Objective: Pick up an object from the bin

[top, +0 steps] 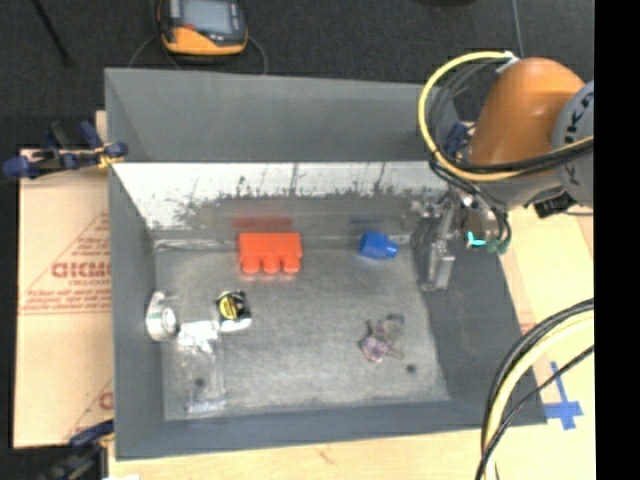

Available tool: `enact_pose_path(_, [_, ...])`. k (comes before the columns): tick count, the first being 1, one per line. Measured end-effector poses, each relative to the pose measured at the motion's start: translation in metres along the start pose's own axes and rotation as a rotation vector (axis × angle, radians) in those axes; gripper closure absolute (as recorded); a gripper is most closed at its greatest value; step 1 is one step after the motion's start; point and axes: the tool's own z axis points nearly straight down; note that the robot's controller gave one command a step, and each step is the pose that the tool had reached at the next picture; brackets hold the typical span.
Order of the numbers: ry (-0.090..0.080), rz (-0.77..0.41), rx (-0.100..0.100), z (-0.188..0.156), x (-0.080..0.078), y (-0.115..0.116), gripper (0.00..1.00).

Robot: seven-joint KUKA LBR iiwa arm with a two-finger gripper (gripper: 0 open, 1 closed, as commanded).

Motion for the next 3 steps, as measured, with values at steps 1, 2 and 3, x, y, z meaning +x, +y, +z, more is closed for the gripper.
enact_pose_path(1, [0.000,-0.228,-0.001,0.091,0.077,0.026,0.00])
enact_pose_path(2, [-0.008,-0.230,0.002,0.088,0.075,0.025,1.00])
enact_pose_path(3, [-0.015,-0.062,0.001,-0.105,0.100,0.026,1.00])
